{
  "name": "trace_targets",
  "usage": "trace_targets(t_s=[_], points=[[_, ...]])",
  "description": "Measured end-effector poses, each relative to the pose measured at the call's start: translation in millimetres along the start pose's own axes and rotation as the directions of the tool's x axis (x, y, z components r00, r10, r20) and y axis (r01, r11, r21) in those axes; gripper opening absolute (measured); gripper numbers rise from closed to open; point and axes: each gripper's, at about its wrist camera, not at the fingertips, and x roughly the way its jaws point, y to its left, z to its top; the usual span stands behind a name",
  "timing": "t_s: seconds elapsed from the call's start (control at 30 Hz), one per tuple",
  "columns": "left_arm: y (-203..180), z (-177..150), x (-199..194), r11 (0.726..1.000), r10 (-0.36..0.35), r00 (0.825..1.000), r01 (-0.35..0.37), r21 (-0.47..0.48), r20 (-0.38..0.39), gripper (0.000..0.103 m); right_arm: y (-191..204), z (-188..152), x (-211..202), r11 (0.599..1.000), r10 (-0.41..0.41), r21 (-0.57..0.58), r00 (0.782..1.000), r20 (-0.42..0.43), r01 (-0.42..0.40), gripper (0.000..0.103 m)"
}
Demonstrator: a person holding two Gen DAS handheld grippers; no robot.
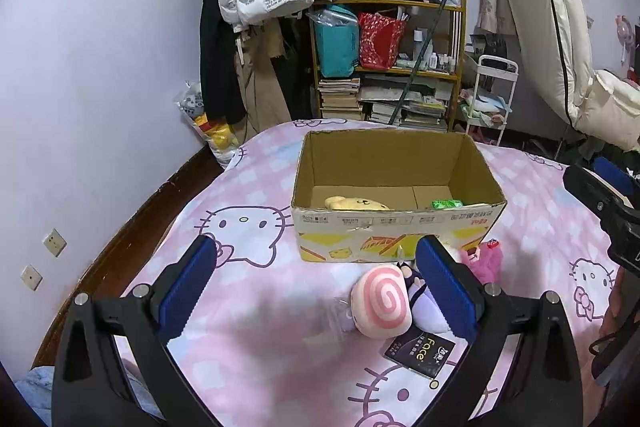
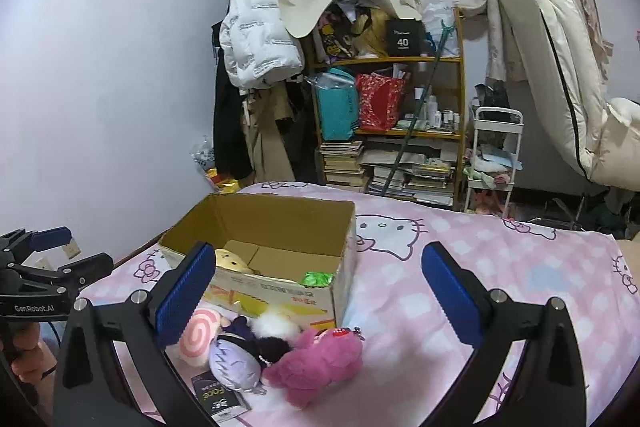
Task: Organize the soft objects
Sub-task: 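Withdraw both open grippers from the box toward the remaining plushes, then close left gripper on pink swirl lollipop plush while right grips pink strawberry bear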
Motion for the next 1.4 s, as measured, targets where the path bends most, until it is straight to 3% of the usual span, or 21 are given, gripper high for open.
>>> trace_targets(t_s=[0.7,1.07,1.4], points=[[-14,-12,57,0.999,-0.009,0.991,0.014,0.032,-0.137,0.098,-9,-25,49,0.999,0.003,0.032,0.986,-0.167,0.003,0.103],[-27,-26,84,0.996,-0.028,0.973,0.045,0.072,-0.228,0.098,-20,-35,65,0.997,0.002,0.076,0.974,-0.227,0.016,0.103],[-33,-36,112,0.992,-0.047,0.943,0.083,0.096,-0.329,0.098,-24,-51,94,0.996,0.008,0.082,0.941,-0.338,0.021,0.103]])
